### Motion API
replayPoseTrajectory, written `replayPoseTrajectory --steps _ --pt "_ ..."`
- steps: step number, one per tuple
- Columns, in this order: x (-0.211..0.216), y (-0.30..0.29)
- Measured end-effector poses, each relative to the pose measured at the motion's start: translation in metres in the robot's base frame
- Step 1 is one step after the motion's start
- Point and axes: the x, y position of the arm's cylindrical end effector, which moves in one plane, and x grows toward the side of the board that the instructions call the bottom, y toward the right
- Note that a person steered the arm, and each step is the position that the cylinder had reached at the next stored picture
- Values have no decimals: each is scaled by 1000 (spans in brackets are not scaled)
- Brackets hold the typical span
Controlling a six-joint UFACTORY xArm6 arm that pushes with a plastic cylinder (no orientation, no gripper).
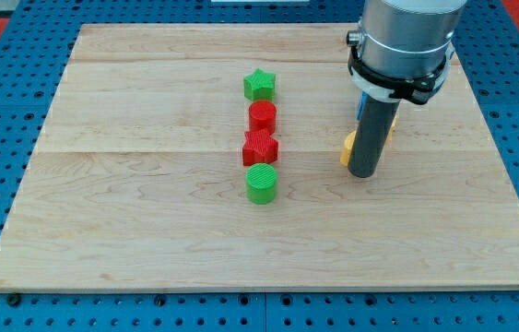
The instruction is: Move the yellow heart closer to the yellow hexagon
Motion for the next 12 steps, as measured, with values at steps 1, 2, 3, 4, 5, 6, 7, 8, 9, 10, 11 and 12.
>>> replayPoseTrajectory --steps 1,2,3,4,5,6,7,8,9,10,11,12 --pt "6 -50" --pt "-19 -59" --pt "-31 -35" --pt "-31 -16" --pt "-31 -6" --pt "-6 9" --pt "22 26" --pt "42 43" --pt "14 52" --pt "10 43" --pt "10 8" --pt "18 4"
